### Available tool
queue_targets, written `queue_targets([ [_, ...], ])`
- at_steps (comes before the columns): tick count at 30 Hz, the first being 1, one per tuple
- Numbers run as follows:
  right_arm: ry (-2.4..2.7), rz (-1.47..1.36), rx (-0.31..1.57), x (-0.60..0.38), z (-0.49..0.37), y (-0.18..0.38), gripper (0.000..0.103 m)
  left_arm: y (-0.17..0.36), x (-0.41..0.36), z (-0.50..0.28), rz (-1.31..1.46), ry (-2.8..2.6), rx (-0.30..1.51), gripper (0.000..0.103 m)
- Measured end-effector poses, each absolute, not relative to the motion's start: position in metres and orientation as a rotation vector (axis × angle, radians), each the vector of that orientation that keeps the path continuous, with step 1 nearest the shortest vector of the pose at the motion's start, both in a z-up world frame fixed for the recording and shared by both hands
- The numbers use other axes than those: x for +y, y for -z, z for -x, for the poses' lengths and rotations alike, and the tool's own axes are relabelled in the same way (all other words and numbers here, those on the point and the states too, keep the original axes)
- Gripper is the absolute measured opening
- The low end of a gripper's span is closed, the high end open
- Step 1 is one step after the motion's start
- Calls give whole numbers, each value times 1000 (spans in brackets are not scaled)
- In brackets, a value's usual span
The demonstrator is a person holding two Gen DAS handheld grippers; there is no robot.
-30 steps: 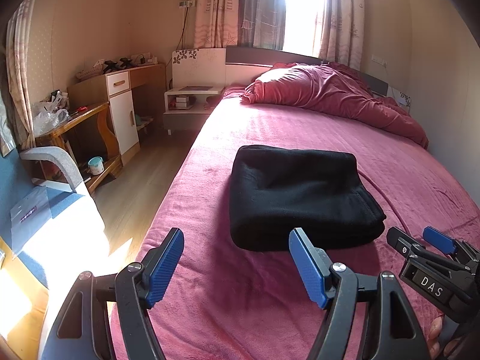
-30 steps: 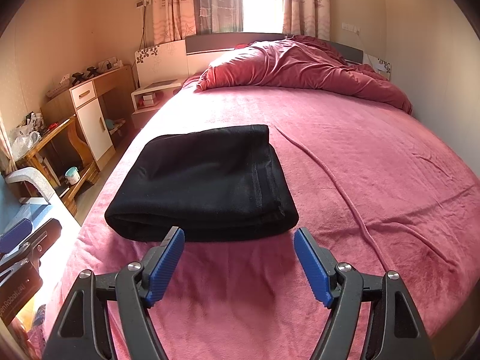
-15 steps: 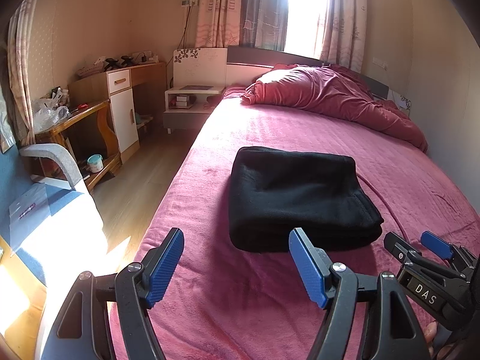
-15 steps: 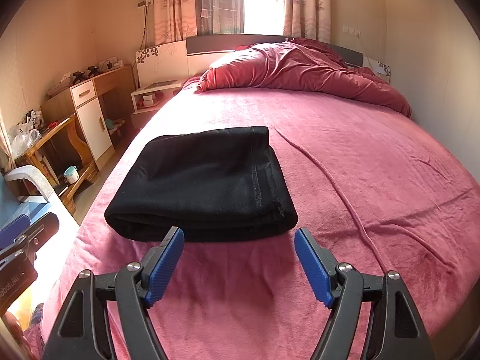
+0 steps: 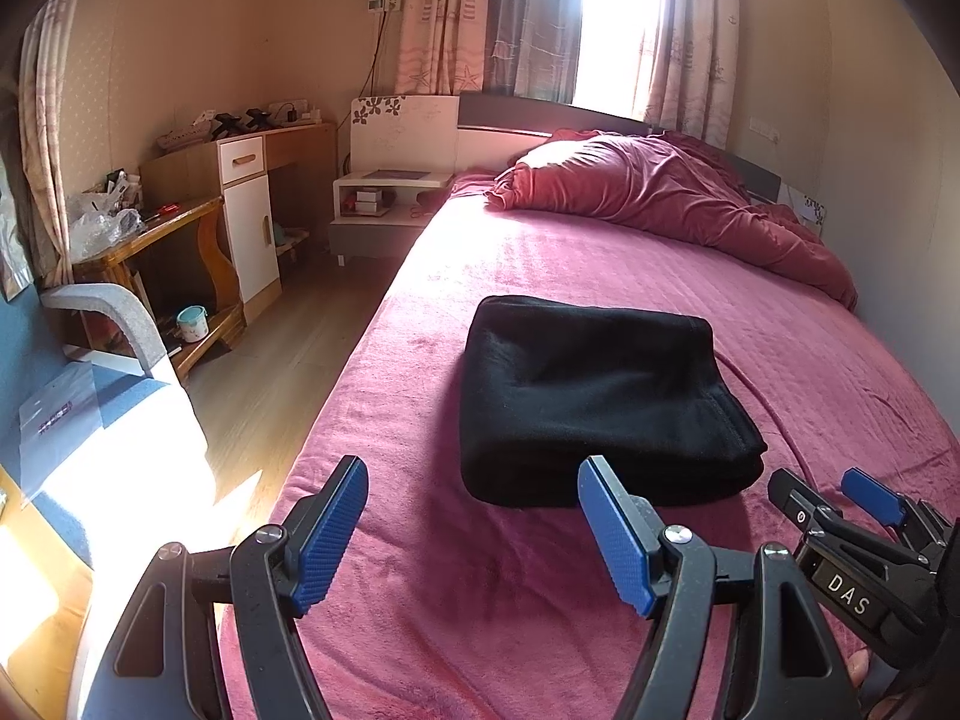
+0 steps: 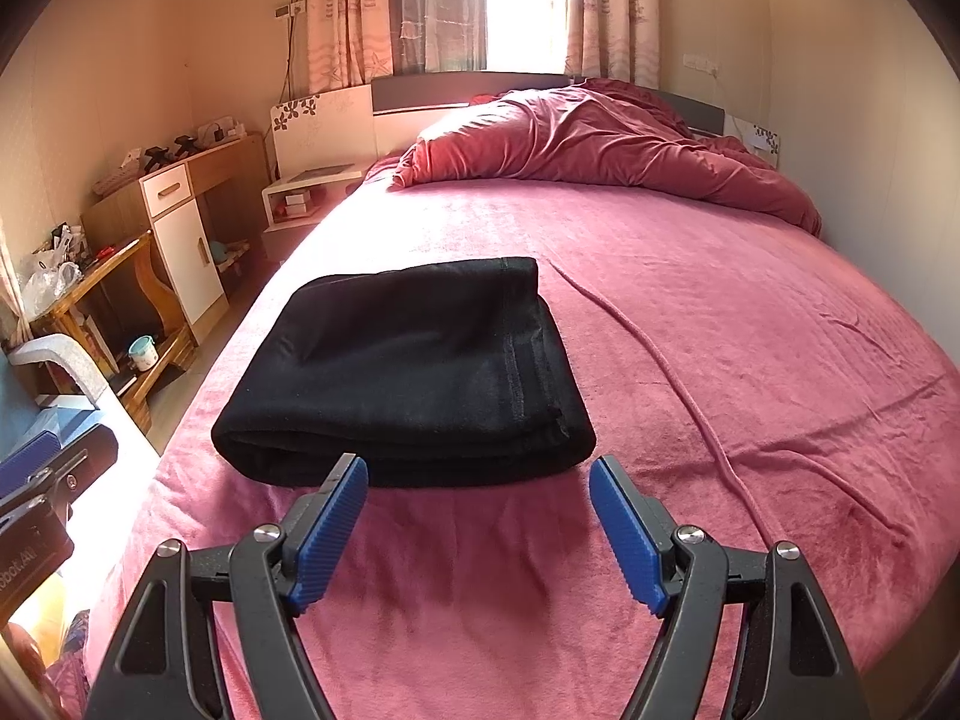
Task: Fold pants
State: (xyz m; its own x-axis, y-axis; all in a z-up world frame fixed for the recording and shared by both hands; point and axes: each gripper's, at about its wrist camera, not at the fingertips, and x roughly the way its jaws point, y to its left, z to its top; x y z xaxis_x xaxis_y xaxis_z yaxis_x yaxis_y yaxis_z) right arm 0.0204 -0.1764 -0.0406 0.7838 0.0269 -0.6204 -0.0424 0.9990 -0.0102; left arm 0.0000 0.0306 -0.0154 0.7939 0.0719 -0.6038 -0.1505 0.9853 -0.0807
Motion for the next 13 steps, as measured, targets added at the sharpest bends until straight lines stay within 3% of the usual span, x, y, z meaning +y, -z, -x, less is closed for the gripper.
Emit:
queue_targets([
  [7,-38,32,665,-176,-20,41,77,13,29,1,117,-124,630,74],
  [9,-40,30,668,-176,-20,42,77,11,29,3,126,-109,613,68],
  [13,-42,28,673,-177,-21,43,77,10,29,2,137,-93,617,67],
])
